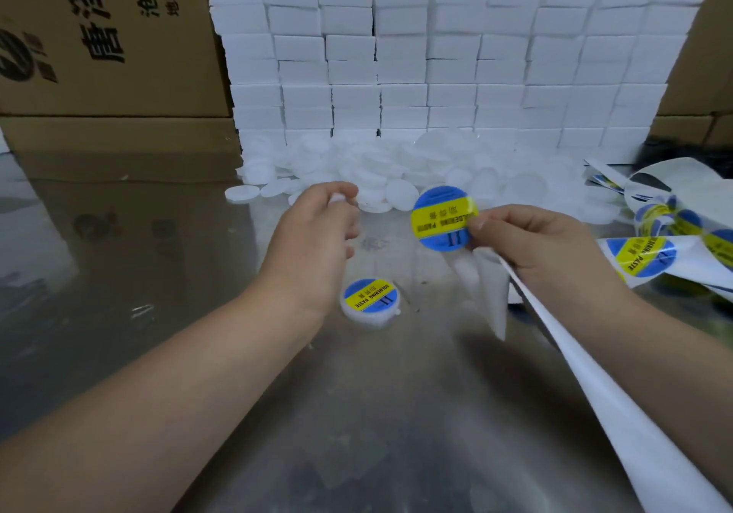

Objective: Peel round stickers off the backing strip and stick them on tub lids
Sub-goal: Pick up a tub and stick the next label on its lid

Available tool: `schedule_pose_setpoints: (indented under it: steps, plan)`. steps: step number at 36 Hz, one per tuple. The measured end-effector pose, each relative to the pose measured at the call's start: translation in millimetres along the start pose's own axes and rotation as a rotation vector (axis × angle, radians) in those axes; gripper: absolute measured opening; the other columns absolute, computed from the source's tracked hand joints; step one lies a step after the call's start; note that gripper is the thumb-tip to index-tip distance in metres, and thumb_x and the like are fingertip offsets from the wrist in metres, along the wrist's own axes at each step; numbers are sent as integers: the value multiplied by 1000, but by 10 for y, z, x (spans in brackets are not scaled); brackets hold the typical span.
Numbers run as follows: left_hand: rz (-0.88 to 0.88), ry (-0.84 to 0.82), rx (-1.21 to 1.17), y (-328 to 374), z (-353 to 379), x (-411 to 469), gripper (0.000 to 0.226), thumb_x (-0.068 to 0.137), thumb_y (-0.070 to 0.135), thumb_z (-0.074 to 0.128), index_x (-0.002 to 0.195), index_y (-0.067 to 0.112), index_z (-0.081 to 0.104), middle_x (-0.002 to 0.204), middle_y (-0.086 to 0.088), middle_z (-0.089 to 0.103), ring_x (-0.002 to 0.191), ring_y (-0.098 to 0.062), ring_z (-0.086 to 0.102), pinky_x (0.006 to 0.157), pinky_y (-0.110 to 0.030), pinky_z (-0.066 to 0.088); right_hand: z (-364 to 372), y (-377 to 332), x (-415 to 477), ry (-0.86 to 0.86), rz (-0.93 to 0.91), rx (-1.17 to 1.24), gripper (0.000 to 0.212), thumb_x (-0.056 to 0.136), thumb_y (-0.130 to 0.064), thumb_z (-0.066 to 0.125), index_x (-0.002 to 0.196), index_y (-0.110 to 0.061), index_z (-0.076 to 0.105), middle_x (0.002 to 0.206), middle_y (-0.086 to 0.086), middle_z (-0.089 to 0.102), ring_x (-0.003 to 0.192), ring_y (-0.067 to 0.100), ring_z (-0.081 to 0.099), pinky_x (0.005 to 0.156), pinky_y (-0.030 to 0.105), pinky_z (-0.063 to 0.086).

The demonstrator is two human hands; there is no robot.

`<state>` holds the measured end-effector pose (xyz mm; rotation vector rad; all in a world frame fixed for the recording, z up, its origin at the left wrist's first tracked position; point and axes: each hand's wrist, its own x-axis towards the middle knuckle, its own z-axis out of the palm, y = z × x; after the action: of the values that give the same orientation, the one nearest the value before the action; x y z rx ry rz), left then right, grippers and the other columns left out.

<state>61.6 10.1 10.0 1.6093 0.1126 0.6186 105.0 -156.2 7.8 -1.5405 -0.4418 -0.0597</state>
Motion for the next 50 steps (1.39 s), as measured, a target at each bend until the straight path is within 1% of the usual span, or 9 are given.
schedule_pose_setpoints:
  steps: [5, 10, 16, 19, 24, 34, 38, 45, 50]
  plan:
    - [-251, -179, -437, 6, 46, -23, 27, 99, 23, 35, 97, 23, 62, 97, -9, 67, 84, -22, 66, 81, -35, 51, 81, -2, -62, -208, -6, -27, 41, 83, -2, 58, 52, -24, 72, 50, -6, 63, 46, -3, 51, 50, 7, 40]
    - [-297, -249, -498, -27, 19, -26, 29, 98, 26, 40, 91, 30, 68, 102, -9, 69, 77, -26, 69, 64, -35, 58, 59, -33, -75, -218, -11, 40, 39, 83, 2, 57, 54, -20, 71, 49, -5, 62, 44, -3, 52, 48, 6, 39]
    - [-261, -234, -473, -42, 21, 0, 29, 98, 24, 38, 89, 26, 65, 100, -12, 68, 81, -23, 65, 89, -45, 47, 79, -17, -95, -303, 6, 25, 38, 80, 2, 58, 57, -23, 74, 51, -4, 62, 49, -1, 57, 52, 8, 42]
    - [-292, -281, -536, -22, 12, -7, 22, 93, 26, 42, 90, 18, 63, 97, -15, 64, 79, -24, 63, 83, -39, 49, 88, -22, -110, -378, 27, 36, 29, 76, -3, 60, 62, -24, 74, 53, -6, 65, 51, -1, 58, 53, 7, 43]
    - [-312, -327, -568, -43, -1, -17, 41, 95, 40, 32, 93, 12, 62, 101, -20, 63, 90, -31, 61, 81, -37, 50, 74, -37, -124, -444, 14, 24, 22, 73, -5, 60, 75, -23, 71, 52, -9, 64, 51, -4, 57, 53, 5, 41]
    - [-295, -441, -510, -48, 2, -53, 36, 87, 39, 37, 91, 15, 63, 86, -12, 71, 70, -21, 67, 61, -29, 48, 72, -28, -121, -474, -10, -6, 24, 60, -22, 57, 81, -19, 69, 53, -10, 65, 53, -5, 57, 55, 4, 41]
    - [-279, -456, -519, -38, 8, -63, 35, 67, 38, 47, 91, 16, 62, 84, -10, 71, 69, -20, 67, 62, -28, 47, 76, -26, -122, -473, -5, -5, 23, 61, -22, 57, 81, -19, 68, 53, -10, 64, 52, -5, 57, 55, 4, 41]
    - [-204, -443, -479, -43, 29, -84, 27, 67, 28, 55, 91, 19, 62, 84, -8, 72, 70, -19, 68, 63, -29, 46, 62, -45, -134, -493, 3, -38, 23, 84, 1, 52, 85, -15, 67, 51, -12, 62, 51, -7, 55, 53, 3, 39]
    - [-162, -447, -452, -56, 39, -87, 29, 63, 24, 60, 92, 20, 63, 85, -6, 72, 69, -17, 68, 58, -26, 49, 68, -49, -134, -494, 1, -14, 27, 62, -22, 56, 86, -17, 68, 54, -11, 64, 54, -5, 57, 56, 4, 40]
